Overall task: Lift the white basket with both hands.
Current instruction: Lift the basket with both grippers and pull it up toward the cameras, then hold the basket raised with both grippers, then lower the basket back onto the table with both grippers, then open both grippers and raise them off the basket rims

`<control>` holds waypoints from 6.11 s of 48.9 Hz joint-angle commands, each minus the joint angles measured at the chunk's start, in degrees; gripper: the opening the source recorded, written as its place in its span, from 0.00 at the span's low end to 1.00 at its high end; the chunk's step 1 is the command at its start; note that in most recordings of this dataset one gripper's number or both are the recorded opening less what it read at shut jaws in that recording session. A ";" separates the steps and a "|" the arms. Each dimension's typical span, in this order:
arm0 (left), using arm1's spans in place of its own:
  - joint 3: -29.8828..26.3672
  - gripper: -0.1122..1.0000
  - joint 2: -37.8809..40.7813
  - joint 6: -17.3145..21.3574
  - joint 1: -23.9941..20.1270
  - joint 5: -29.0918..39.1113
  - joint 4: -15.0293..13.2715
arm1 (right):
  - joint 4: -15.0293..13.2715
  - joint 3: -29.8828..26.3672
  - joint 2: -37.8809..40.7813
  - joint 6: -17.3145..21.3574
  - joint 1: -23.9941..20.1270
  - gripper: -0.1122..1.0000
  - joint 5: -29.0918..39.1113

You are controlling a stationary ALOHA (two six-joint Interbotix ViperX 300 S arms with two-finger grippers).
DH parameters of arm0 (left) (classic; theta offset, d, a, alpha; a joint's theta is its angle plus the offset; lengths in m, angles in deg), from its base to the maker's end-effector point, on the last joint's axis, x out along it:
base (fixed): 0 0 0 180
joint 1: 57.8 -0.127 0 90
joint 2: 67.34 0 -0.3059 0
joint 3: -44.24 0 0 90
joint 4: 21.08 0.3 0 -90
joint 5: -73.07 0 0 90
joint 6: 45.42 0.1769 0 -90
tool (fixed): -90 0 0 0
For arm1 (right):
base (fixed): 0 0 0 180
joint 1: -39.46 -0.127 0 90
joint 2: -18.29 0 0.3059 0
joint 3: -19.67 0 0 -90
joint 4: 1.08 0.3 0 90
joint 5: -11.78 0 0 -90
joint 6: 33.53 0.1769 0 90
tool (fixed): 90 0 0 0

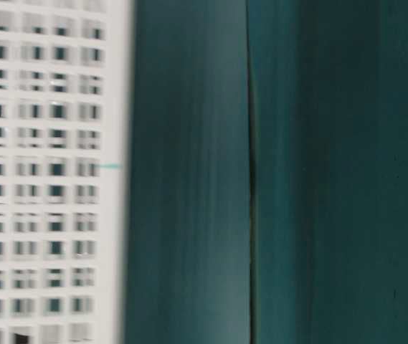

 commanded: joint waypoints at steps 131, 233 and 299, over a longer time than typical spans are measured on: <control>3.87 0.17 1.76 8.44 -0.62 -0.70 0.88 | -2.02 6.86 -1.14 -2.46 -3.78 0.28 -2.64; 28.12 0.16 11.78 4.04 2.64 -30.50 0.79 | -1.23 28.92 13.36 -8.17 -4.39 0.28 -38.14; 31.03 0.96 11.07 8.26 1.32 -37.35 0.88 | -1.85 34.98 10.90 -13.71 -0.97 0.97 -49.31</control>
